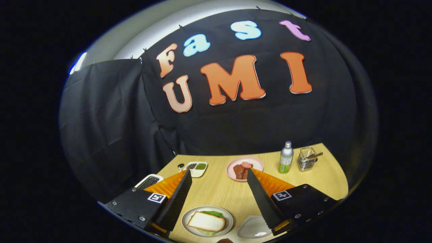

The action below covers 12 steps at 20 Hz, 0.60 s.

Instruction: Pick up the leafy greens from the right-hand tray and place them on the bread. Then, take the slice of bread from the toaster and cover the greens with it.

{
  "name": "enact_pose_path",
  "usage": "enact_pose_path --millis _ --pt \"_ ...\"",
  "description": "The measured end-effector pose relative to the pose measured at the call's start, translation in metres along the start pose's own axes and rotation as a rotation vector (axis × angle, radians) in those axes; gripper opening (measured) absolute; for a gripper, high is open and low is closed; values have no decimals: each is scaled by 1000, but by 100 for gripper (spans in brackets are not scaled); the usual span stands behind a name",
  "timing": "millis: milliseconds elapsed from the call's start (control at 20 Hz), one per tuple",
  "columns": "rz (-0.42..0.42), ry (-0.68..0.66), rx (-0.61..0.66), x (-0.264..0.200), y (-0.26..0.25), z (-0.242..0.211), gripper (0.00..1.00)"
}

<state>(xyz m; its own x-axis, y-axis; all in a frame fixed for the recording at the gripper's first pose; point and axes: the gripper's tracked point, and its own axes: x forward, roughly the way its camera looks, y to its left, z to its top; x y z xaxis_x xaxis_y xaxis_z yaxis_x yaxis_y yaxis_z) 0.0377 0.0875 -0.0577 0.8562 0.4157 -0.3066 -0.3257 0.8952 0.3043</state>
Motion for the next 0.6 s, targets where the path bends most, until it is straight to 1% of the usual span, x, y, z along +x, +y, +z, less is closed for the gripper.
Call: enact_pose_path --millis 150,350,600 --pt "-49 -105 -75 -18 -6 52 98" --pt "-95 -239 -119 -36 -10 101 98" --pt "-121 -350 -171 -45 -7 128 98"
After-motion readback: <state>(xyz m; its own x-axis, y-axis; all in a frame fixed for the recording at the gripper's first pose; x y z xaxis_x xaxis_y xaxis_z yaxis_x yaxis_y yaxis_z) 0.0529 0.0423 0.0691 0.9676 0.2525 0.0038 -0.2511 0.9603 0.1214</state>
